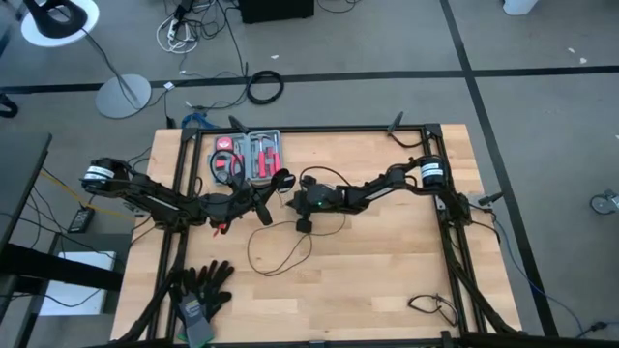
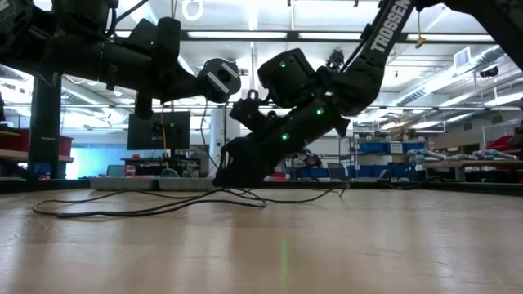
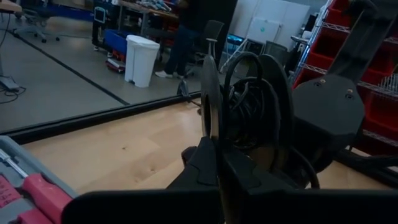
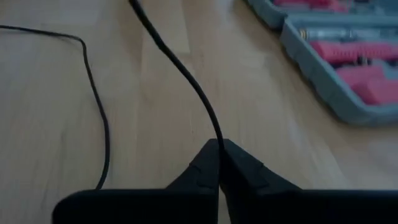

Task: Coil cords
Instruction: Coil the black wire onto the spool

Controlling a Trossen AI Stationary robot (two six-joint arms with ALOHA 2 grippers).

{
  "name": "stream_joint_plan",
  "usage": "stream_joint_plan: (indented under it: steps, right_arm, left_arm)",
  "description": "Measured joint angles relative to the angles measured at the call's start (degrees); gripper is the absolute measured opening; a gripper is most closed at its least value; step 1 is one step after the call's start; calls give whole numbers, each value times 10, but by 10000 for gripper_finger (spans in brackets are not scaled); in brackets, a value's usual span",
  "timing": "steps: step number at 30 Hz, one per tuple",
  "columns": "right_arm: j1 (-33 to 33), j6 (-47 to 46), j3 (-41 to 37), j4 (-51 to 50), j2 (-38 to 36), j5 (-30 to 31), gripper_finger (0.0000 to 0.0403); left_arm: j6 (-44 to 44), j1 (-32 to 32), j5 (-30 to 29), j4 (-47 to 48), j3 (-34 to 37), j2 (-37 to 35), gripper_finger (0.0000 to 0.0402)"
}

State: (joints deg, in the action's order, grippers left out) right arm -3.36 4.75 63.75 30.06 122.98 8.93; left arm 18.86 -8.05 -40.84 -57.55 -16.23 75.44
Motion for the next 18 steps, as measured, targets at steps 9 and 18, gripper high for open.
stream_joint_plan:
  steps: [9, 18]
  right_arm:
    - [-8, -98, -1, -55, -14, -12, 3]
    - [-20, -154, -1, -303, -156, 26, 1]
  left_arm:
    - [-4, 0, 0, 7, 0, 0, 0]
    - [-3, 0, 3, 37, 0, 0, 0]
